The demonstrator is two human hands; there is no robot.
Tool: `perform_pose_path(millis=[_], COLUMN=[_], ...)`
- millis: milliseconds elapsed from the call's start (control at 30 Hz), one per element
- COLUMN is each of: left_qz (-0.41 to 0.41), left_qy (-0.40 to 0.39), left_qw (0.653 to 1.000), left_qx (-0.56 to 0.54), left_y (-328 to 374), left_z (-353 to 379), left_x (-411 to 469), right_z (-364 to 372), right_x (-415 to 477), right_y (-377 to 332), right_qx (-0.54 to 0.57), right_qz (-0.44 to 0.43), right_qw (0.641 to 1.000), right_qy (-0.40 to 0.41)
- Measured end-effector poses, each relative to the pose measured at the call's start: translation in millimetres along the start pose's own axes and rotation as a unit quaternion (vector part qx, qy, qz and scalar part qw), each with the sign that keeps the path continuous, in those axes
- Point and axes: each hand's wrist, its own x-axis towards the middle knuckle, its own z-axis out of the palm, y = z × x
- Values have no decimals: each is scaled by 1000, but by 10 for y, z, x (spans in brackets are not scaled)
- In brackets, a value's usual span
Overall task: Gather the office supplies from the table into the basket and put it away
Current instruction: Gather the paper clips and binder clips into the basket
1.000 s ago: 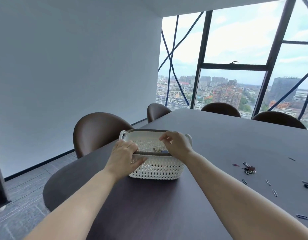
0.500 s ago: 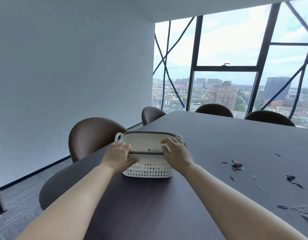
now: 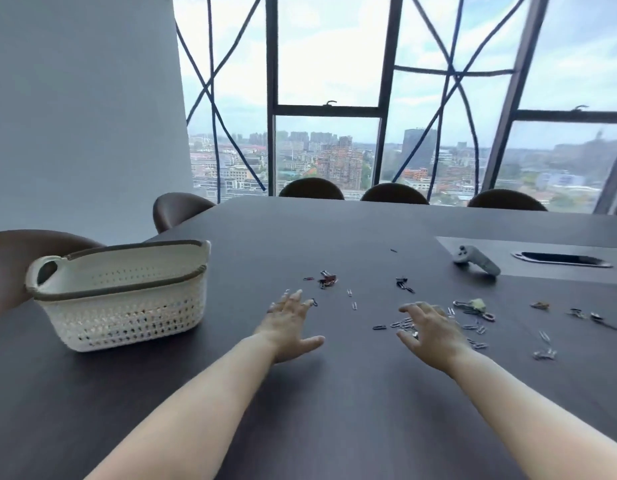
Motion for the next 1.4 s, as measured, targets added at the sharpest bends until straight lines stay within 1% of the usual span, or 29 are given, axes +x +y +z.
perform_pose_path(millis=[67,167,267,400,467,533,633,700,800,867,933,1033,1133,1167,1233,1333,1400], left_qz=[-38,-59,-34,6,25,50,80,80,78,89,100,108,106,107,112,122,139], left_qy=[-54,-81,-102,-105,-107,-116,-127,-112,-89,-86,-80,-78,-83,-82,-78,-65,-51], left_qw=[998,995,994,994,994,992,989,990,993,992,992,991,991,991,991,990,989], left_qx=[-6,13,21,19,20,23,14,-4,-10,-8,-6,-1,0,1,-1,-10,-30], left_y=[211,471,769,1084,1180,1297,1518,1637,1715,1739,1742,1795,1821,1818,1824,1825,1818], left_z=[139,213,271,371,397,434,497,540,575,596,584,607,647,662,681,683,680], left_x=[229,503,694,866,951,1048,1207,1335,1548,1700,1810,2022,2165,2194,2227,2236,2227], right_z=[-98,-185,-199,-208,-211,-196,-135,-112,-144,-200,-282,-330,-292,-275,-246,-212,-175], right_x=[-158,-332,-373,-263,-174,-68,119,232,358,407,417,471,599,647,754,913,1013], right_y=[451,985,1304,1495,1564,1635,1728,1790,1973,2218,2448,2733,2914,2962,3039,2981,2834], right_qx=[-28,-57,-65,-69,-55,-39,-36,-38,-54,-74,-87,-79,-54,-51,-49,-19,11], right_qz=[59,148,218,299,319,322,291,266,251,279,332,406,439,440,408,307,235], right_qw=[998,985,970,947,941,940,950,957,964,957,939,911,897,896,911,949,968], right_qy=[-16,-64,-91,-90,-98,-107,-111,-108,-68,-31,-7,-9,-18,-23,-42,-69,-85])
